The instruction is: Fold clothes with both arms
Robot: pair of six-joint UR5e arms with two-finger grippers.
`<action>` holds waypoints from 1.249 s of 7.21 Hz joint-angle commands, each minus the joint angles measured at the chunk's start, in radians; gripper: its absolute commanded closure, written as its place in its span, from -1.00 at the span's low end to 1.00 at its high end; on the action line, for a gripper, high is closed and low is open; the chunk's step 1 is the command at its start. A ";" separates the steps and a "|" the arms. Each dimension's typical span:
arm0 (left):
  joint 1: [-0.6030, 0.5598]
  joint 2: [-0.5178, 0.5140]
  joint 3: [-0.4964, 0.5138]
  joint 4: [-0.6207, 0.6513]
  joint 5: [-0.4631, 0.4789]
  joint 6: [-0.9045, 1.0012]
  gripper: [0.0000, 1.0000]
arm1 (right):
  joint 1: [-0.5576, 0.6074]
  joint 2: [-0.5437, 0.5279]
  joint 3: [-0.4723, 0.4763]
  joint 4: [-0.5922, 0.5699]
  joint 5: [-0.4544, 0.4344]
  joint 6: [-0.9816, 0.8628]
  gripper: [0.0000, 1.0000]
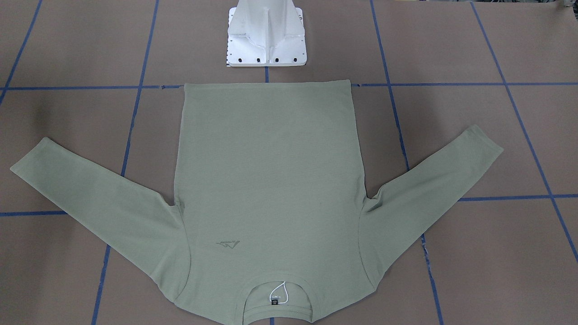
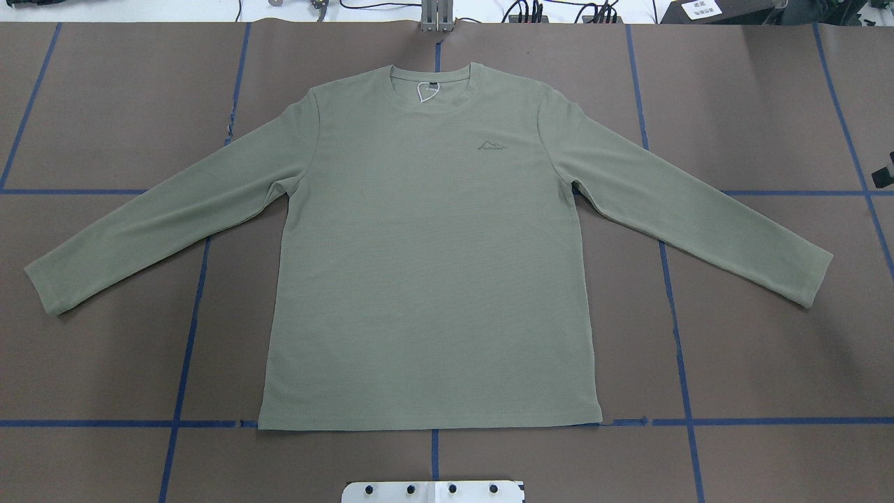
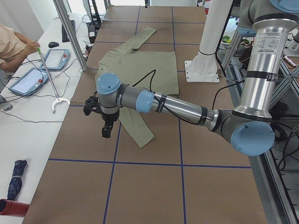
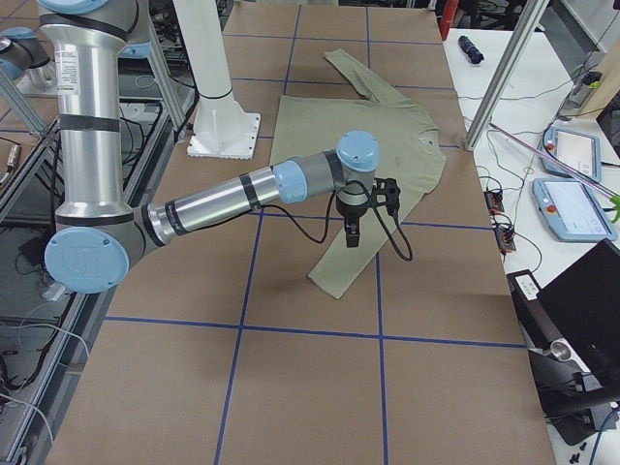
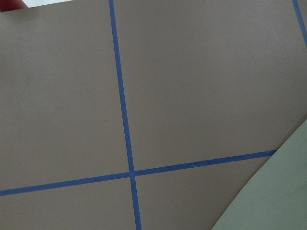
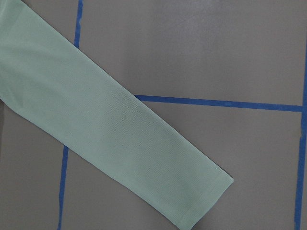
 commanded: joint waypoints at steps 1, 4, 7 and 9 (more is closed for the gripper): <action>0.037 -0.003 -0.022 0.008 -0.061 0.001 -1.00 | -0.070 0.002 -0.107 0.182 -0.020 0.154 -1.00; 0.056 -0.003 -0.069 0.008 -0.074 -0.062 -1.00 | -0.125 -0.020 -0.300 0.390 -0.027 0.250 -0.98; 0.056 -0.001 -0.080 0.008 -0.074 -0.063 -1.00 | -0.170 -0.037 -0.468 0.633 -0.024 0.380 -0.92; 0.056 -0.001 -0.082 0.008 -0.072 -0.063 -1.00 | -0.199 -0.037 -0.564 0.755 -0.029 0.407 -0.91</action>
